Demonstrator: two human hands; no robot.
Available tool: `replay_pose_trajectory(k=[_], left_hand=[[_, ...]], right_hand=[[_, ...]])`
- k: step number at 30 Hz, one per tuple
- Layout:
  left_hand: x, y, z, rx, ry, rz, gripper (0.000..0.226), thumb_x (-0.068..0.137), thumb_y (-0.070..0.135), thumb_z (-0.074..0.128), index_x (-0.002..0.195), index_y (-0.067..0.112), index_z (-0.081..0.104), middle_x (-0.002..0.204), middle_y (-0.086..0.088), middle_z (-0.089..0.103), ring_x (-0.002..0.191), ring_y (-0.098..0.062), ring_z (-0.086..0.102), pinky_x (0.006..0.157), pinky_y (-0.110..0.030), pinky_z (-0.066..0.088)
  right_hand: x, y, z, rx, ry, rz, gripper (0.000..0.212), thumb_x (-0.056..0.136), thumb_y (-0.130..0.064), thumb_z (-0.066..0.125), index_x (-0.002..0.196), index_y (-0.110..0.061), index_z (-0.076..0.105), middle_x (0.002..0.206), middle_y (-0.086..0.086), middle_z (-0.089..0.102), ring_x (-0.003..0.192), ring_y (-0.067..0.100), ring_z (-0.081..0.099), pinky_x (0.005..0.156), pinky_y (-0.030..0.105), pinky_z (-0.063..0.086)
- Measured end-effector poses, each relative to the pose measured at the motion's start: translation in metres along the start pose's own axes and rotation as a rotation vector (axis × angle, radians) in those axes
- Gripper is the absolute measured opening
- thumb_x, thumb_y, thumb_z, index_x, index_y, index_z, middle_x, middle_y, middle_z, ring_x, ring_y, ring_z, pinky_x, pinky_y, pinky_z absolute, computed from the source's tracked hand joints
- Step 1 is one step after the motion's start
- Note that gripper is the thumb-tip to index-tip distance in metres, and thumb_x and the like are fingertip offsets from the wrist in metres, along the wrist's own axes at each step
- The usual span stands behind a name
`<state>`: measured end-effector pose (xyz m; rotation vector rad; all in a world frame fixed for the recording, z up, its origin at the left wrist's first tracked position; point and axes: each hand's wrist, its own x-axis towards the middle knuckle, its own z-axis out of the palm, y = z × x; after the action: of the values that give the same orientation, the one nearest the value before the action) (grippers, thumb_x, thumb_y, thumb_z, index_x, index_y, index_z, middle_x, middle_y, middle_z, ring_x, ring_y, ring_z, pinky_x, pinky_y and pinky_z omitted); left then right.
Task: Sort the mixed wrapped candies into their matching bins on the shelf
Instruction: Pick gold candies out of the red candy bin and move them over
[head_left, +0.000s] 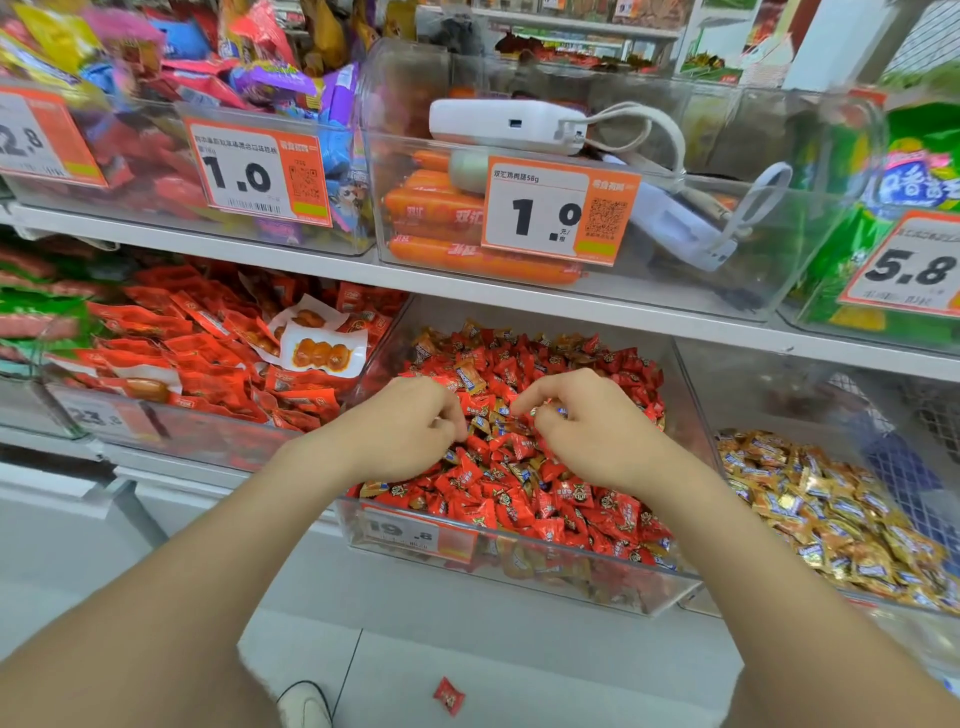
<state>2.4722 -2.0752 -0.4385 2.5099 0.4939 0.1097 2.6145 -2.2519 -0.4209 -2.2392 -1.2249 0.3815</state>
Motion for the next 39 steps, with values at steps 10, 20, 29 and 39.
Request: replay_pose_trajectory(k=[10, 20, 29, 39], left_hand=[[0.0, -0.008, 0.002, 0.261, -0.182, 0.072, 0.034, 0.095, 0.026, 0.072, 0.129, 0.028, 0.069, 0.119, 0.008, 0.062, 0.11, -0.013, 0.061, 0.087, -0.025, 0.049], [0.0, 0.007, 0.0, -0.169, 0.043, -0.001, 0.027, 0.104, 0.014, 0.056, 0.104, 0.03, 0.076, 0.077, 0.012, 0.066, 0.046, -0.011, 0.051, 0.045, -0.019, 0.04], [0.004, 0.02, 0.005, -0.4, 0.054, -0.246, 0.028, 0.103, 0.021, 0.048, 0.093, 0.016, 0.074, 0.117, -0.001, 0.065, 0.093, -0.023, 0.066, 0.087, -0.041, 0.06], [0.003, 0.019, 0.007, -0.157, 0.073, 0.008, 0.021, 0.108, 0.03, 0.056, 0.105, 0.024, 0.076, 0.084, 0.005, 0.067, 0.064, -0.005, 0.057, 0.059, -0.022, 0.044]], right_hand=[[-0.01, 0.005, 0.002, -0.384, -0.212, -0.091, 0.024, 0.086, -0.03, 0.069, 0.108, -0.026, 0.079, 0.069, -0.015, 0.064, 0.062, -0.002, 0.055, 0.061, 0.023, 0.046], [-0.006, 0.016, -0.007, -0.145, -0.104, -0.161, 0.013, 0.1, -0.027, 0.066, 0.087, -0.027, 0.063, 0.09, -0.014, 0.073, 0.08, 0.001, 0.065, 0.077, 0.035, 0.055], [-0.005, 0.016, -0.005, -0.227, -0.074, -0.131, 0.016, 0.102, -0.034, 0.055, 0.094, -0.033, 0.068, 0.089, -0.005, 0.078, 0.071, 0.018, 0.071, 0.077, 0.041, 0.059], [-0.013, 0.009, -0.018, -0.488, -0.19, -0.026, 0.032, 0.078, -0.013, 0.071, 0.104, -0.031, 0.077, 0.073, -0.017, 0.059, 0.062, -0.001, 0.05, 0.073, 0.037, 0.062]])
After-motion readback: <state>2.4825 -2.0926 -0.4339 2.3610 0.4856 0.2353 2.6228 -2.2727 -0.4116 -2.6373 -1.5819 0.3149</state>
